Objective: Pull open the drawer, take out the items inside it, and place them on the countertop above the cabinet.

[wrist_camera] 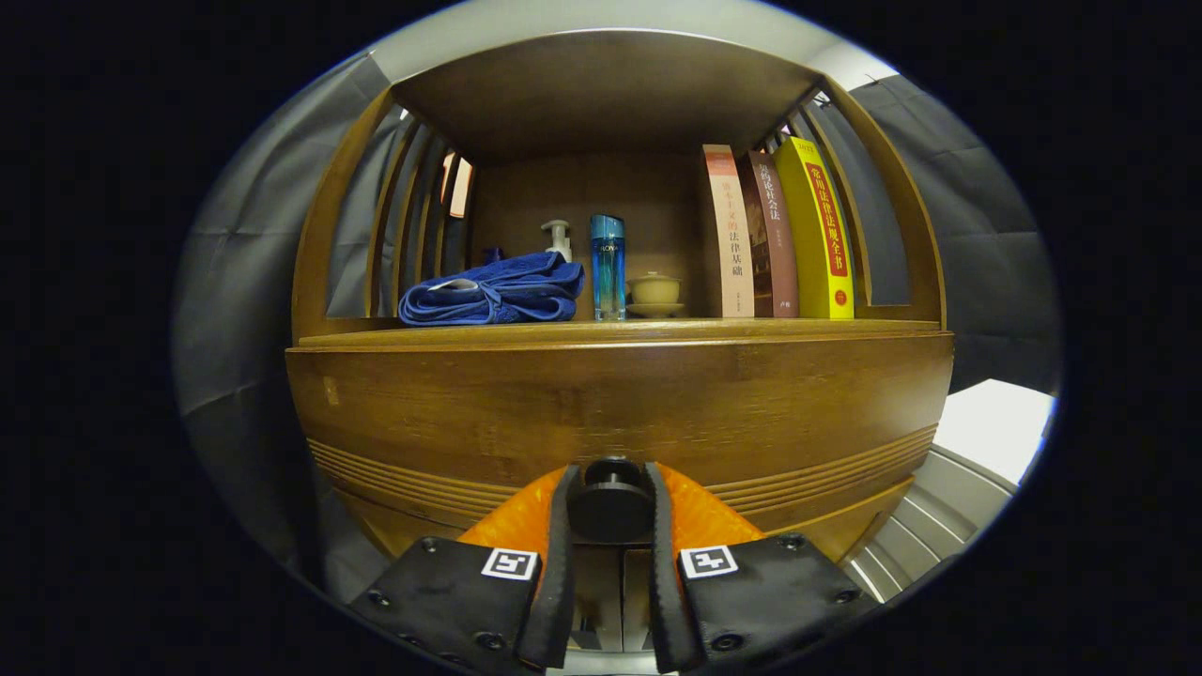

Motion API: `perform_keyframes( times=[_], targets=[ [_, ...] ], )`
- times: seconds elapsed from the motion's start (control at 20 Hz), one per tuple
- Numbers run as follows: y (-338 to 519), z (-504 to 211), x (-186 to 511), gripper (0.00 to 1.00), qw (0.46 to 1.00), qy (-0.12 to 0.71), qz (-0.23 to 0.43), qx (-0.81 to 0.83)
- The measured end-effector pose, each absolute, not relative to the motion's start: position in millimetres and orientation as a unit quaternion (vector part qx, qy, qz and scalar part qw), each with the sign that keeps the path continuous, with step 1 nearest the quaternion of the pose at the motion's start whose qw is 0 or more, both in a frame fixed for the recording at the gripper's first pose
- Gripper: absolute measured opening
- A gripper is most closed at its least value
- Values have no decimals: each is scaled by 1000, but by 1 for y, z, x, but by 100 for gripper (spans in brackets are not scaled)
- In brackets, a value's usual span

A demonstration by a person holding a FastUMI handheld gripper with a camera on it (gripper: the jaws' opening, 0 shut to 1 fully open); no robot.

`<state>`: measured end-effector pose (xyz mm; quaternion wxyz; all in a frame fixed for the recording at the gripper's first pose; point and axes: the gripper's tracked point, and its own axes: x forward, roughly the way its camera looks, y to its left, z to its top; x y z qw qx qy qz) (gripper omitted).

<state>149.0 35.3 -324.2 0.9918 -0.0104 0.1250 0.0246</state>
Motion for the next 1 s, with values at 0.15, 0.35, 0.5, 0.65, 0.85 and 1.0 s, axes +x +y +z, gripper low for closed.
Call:
perform_keyframes(
  times=[0.15,0.35,0.5,0.65,0.85,1.0],
  targets=[
    [35,-321,145,42,992,120,25,-14],
    [34,-316,133,42,993,116,23,-11],
    [34,-311,118,42,993,118,24,-15],
    [34,-307,104,42,993,117,24,-15],
    [34,-303,87,42,993,119,25,-11],
    [34,-298,76,42,993,118,25,-6]
  ],
)
